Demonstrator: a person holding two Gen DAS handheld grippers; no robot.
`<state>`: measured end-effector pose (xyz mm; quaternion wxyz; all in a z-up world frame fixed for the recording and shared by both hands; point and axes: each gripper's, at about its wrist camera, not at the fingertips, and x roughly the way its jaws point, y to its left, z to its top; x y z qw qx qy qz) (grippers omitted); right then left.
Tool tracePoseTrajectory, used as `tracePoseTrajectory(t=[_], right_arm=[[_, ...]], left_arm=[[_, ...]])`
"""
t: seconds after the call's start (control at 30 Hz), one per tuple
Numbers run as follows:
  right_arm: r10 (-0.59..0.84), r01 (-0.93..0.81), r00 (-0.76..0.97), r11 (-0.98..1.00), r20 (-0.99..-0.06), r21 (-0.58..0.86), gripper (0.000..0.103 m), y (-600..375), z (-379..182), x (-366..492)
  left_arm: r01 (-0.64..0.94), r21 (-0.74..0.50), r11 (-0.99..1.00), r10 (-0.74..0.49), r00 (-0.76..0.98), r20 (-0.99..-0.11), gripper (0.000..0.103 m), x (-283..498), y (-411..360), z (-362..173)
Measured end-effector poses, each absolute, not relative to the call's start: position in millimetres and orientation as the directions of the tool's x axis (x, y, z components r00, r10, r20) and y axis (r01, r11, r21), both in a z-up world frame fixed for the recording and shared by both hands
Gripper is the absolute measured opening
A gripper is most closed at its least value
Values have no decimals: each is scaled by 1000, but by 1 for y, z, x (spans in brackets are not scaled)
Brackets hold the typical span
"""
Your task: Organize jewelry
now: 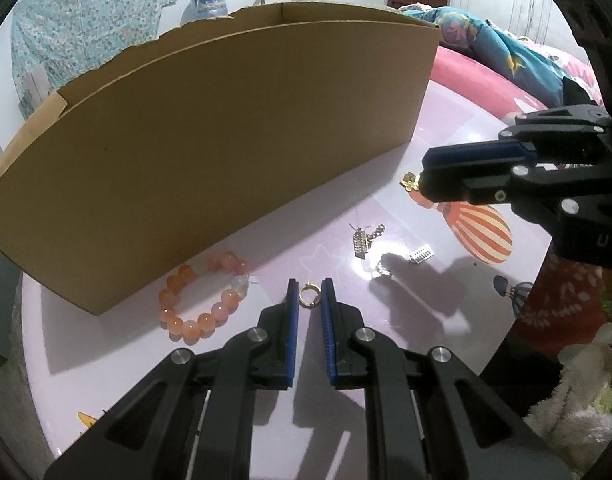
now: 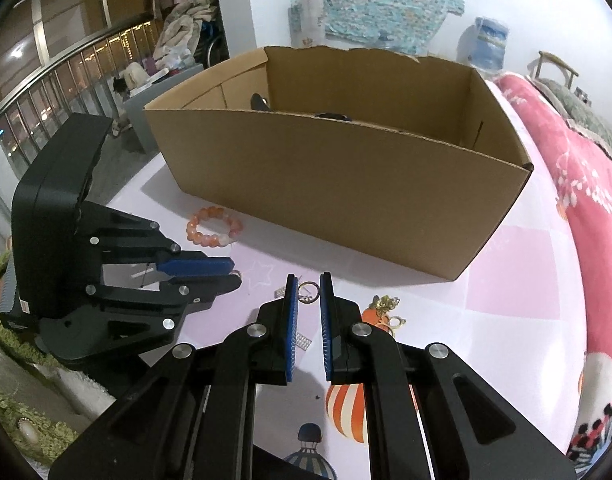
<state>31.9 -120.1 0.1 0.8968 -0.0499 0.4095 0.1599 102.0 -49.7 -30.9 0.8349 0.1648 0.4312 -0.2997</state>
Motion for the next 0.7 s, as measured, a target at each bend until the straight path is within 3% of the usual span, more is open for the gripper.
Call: tracePoseTrajectory(t=[0.17,0.3,0.47,0.7], right_arm=[[250,-329,610,943,-752,47,9,-120,0,32],[256,-330,611,943,-749,53,9,-119,0,32],[258,-328,612,943,-748,57,9,-120,-1,33],[250,-320,616,946,-747,52,9,-120,0,32]], left_arm=[[655,15,756,-360,435,-825,14,105,-53,-30],[657,-7,754,-368,412,-833,28,108,-54,-29],[663,16,748,-358,424,-832,29,105,-56,-31],[676,56,735,-348,447,-824,9,98,-65,-32]])
